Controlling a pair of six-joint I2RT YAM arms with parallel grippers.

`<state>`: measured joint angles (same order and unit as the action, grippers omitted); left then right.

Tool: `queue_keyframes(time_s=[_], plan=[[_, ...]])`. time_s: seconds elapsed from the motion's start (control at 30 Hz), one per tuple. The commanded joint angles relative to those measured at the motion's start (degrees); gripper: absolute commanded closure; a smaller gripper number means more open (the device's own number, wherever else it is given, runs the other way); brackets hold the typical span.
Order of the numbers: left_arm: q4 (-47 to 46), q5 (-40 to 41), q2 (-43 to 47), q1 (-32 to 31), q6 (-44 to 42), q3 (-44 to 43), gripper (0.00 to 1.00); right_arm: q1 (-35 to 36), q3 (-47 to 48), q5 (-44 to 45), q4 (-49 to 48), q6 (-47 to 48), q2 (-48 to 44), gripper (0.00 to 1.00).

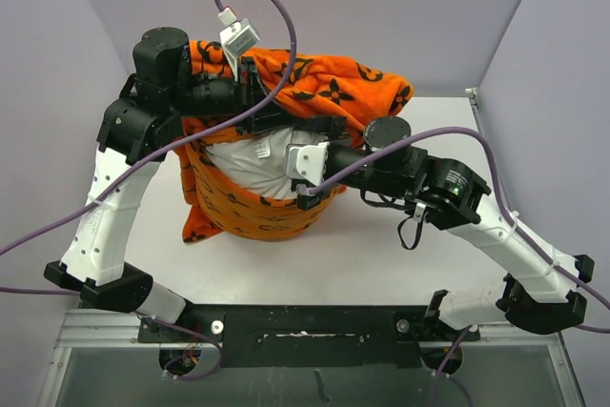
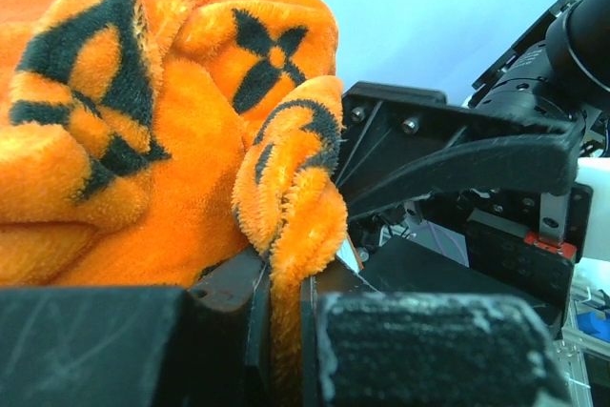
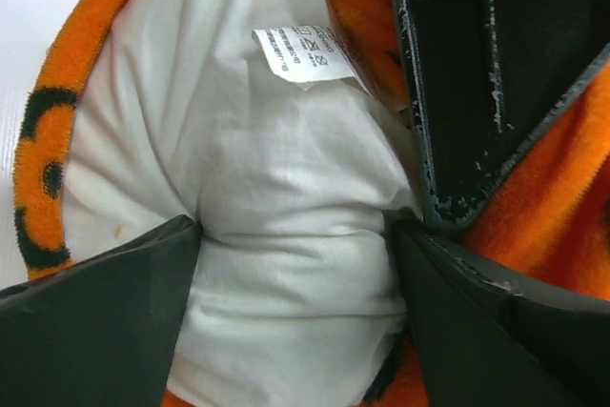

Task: Remove the pillowcase from the pillow
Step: Remove the pillow from the pillowcase.

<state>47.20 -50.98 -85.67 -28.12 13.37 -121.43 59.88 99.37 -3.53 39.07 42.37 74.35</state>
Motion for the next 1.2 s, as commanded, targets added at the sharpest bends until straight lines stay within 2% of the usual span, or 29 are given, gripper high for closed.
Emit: queue_keyframes(time_s=[0.0,0.07,0.1,0.13,0.17,0.43,0.57,0.8,0.9,1.07,1.17], plan=[[-1.1,-7.0,3.6,-0.7,3.3,-1.0,1.0,-2.2,2.6,1.9,6.3,-5.3,5.5,0.3],[-1.5,-7.7,3.8,-0.7,3.8,-0.9,1.0,-2.1,4.3,1.6,5.8,-8.7,7.4,0.5],[-1.7,-8.0,3.9,-0.7,3.9,-1.0,1.0,-2.1,4.9,0.8,5.6,-10.1,8.2,0.65],[-1.8,-8.2,4.1,-0.7,3.9,-1.2,1.0,-2.0,5.4,0.2,5.5,-11.1,8.7,0.89],[-2.0,-8.3,4.2,-0.7,4.0,-1.3,1.0,-1.7,5.2,0.3,4.9,-12.4,9.0,1.0],[-5.7,-7.5,3.0,-0.2,4.9,-4.1,1.0,7.4,-3.9,-1.3,-4.5,-19.5,5.3,1.0],[-11.2,-4.4,2.1,-0.2,6.0,-5.2,1.0,13.1,-7.8,-3.8,-6.4,-24.6,5.8,1.0],[-18.0,2.7,-0.8,-0.7,6.9,-7.0,1.0,23.8,-14.7,-2.6,-10.2,-28.7,8.6,1.0],[-17.3,8.9,-0.7,-1.5,1.0,-6.0,1.0,28.4,-17.0,-1.7,-12.3,-30.3,9.7,1.0],[-19.6,19.1,1.6,-2.1,-9.4,1.3,1.0,34.7,-21.9,1.5,-14.8,-33.5,10.0,1.0],[-17.9,24.2,1.4,-2.7,-14.3,3.4,1.0,37.7,-25.1,3.5,-15.7,-36.1,9.9,1.0]])
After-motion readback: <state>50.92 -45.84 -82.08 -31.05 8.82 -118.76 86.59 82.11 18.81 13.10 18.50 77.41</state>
